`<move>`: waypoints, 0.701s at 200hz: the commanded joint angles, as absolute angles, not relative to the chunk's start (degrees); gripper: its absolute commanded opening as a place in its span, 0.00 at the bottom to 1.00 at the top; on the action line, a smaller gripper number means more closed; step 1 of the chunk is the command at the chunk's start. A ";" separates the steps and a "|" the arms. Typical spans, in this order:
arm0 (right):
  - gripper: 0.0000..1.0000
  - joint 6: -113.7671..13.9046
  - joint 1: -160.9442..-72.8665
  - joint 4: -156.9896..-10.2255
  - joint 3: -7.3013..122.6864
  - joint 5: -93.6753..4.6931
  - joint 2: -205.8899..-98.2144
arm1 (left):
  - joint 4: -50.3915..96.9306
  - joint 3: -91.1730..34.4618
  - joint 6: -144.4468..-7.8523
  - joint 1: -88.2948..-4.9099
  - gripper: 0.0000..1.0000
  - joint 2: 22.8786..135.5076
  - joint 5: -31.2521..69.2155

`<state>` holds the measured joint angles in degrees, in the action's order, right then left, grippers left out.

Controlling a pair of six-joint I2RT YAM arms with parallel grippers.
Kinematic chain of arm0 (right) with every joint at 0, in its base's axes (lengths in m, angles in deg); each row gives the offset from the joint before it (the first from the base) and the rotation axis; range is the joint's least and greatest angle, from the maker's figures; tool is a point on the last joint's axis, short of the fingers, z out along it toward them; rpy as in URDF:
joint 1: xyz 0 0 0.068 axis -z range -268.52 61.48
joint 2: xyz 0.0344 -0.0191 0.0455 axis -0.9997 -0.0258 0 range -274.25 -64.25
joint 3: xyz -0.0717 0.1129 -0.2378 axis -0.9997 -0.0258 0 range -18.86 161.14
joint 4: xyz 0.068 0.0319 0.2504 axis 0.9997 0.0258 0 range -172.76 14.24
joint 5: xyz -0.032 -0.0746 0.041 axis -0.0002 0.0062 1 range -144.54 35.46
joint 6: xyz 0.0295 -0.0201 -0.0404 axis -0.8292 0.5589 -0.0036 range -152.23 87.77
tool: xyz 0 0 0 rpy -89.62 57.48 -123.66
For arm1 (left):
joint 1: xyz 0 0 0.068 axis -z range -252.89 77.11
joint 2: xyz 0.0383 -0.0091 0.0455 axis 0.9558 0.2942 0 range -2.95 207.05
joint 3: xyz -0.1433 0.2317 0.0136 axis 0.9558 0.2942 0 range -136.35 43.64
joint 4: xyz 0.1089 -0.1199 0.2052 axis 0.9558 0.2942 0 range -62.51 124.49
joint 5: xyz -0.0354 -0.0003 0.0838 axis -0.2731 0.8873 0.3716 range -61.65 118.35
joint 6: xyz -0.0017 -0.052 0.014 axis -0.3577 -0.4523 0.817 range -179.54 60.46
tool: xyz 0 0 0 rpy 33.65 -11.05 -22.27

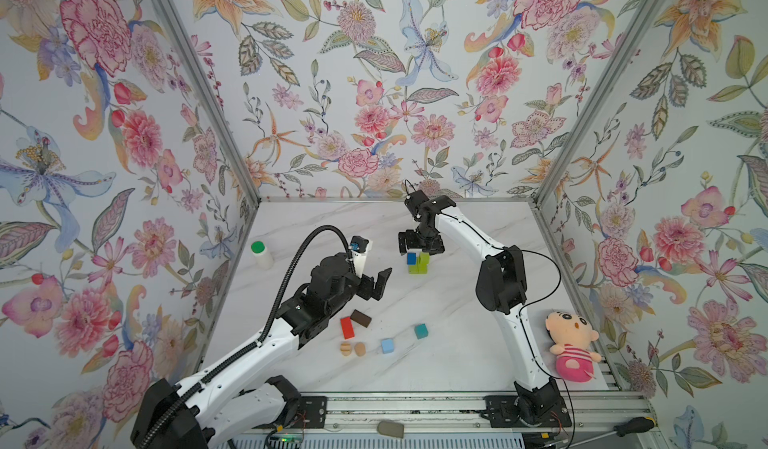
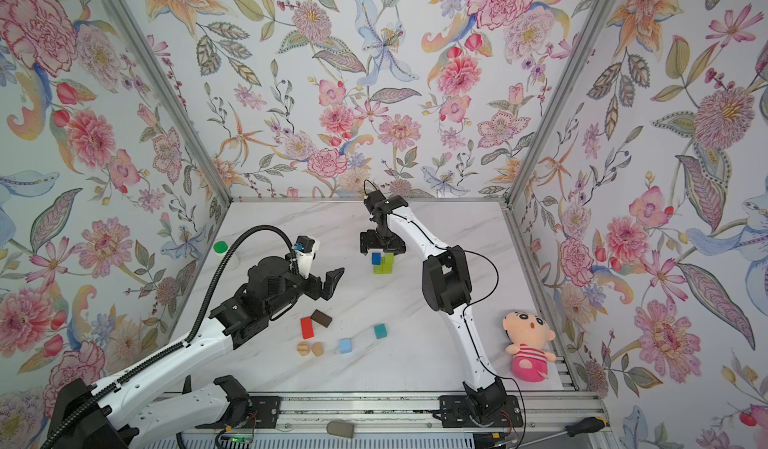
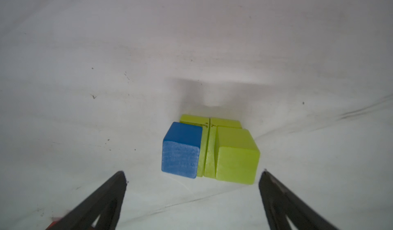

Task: Build the wood block tower
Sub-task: 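Lower the lime-green cube next to the blue cube and adjust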

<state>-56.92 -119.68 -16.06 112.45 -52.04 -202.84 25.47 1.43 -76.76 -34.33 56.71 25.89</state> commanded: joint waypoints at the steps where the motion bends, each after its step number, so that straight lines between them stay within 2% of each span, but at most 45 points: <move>1: 1.00 -58.40 -119.72 -13.28 113.86 -54.32 -204.60 | 27.11 2.41 -75.37 -35.46 0.99 55.32 25.58; 43: 0.97 -59.13 -119.99 -13.24 114.60 -53.66 -205.83 | 27.76 2.51 -74.58 -36.81 0.99 54.86 24.47; 75: 0.92 -59.43 -120.09 -13.24 114.84 -53.72 -206.26 | 27.91 2.60 -74.31 -37.72 0.99 54.79 23.57; 108: 0.81 -59.72 -120.03 -13.24 115.33 -53.33 -206.72 | 28.28 2.69 -73.83 -38.63 0.99 54.61 22.72; 140: 0.80 -60.10 -119.94 -13.24 115.52 -52.91 -207.25 | 28.54 2.75 -73.43 -39.56 0.99 54.31 21.87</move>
